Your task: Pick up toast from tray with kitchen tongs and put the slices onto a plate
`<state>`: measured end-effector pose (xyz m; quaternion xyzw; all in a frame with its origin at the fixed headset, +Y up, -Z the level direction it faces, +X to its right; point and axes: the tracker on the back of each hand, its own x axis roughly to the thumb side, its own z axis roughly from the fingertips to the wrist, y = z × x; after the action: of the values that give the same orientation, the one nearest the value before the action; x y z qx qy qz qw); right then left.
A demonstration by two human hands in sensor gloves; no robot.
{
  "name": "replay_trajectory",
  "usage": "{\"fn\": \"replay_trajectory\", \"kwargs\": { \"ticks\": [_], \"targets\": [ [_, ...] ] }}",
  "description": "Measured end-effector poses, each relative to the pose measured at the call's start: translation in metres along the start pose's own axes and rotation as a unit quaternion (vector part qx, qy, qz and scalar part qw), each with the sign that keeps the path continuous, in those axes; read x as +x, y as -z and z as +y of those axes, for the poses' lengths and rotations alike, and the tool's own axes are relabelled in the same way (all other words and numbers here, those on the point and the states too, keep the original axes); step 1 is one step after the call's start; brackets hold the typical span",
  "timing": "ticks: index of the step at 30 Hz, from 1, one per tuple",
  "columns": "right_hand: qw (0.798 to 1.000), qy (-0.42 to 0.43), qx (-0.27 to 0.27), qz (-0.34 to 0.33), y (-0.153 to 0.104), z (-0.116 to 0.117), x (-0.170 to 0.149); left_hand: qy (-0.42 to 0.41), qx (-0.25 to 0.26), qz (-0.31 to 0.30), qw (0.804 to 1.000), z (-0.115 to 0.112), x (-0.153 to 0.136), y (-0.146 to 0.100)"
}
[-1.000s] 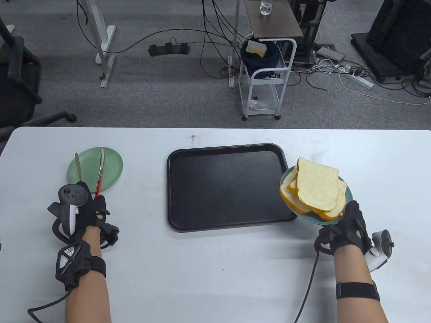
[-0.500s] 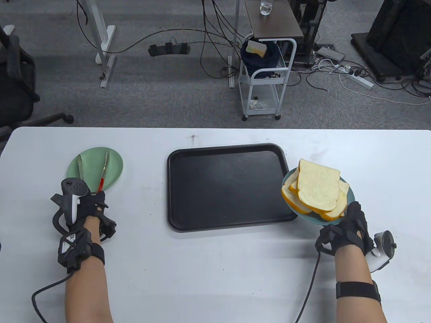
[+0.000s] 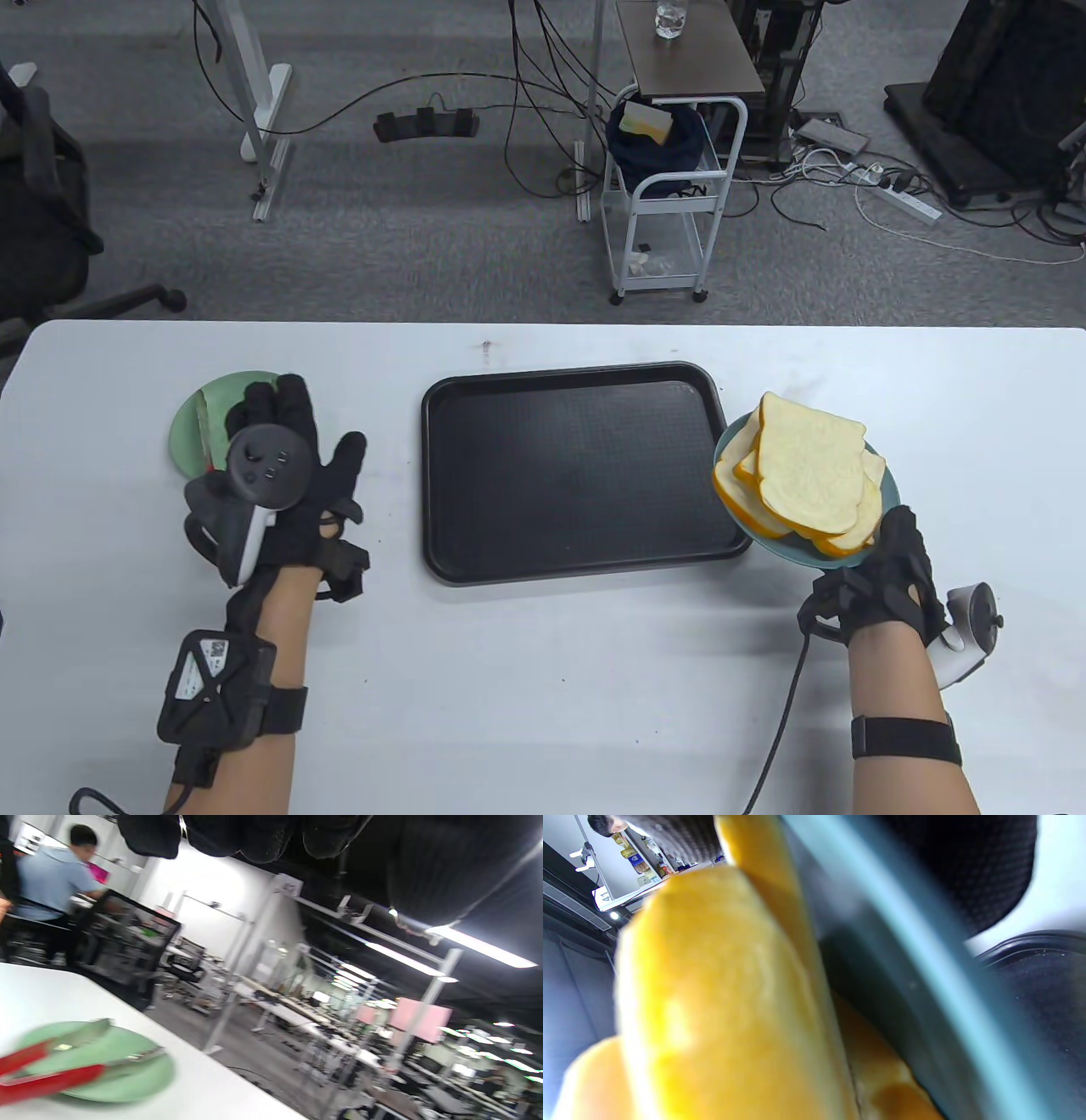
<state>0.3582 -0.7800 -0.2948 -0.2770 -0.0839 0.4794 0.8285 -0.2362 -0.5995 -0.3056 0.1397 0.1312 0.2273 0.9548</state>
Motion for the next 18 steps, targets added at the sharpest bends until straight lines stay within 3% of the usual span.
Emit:
{"fn": "replay_trajectory", "kwargs": {
  "ticks": [4,8,14,18],
  "targets": [
    [1.0,0.007,0.01,-0.003,-0.003,0.002,0.003,-0.032,-0.021,-0.05,0.998,-0.017,0.037,-0.036],
    [1.0,0.013,0.016,-0.004,-0.004,0.002,0.004,0.016,-0.027,-0.083,0.996,-0.051,0.054,-0.066],
    [1.0,0.006,0.01,-0.008,-0.003,0.0,0.003,0.065,-0.03,-0.092,0.993,-0.1,0.043,-0.09],
    [1.0,0.006,-0.002,-0.005,-0.001,-0.004,0.001,0.112,-0.026,-0.093,0.989,-0.113,0.03,-0.091]
  ]
}}
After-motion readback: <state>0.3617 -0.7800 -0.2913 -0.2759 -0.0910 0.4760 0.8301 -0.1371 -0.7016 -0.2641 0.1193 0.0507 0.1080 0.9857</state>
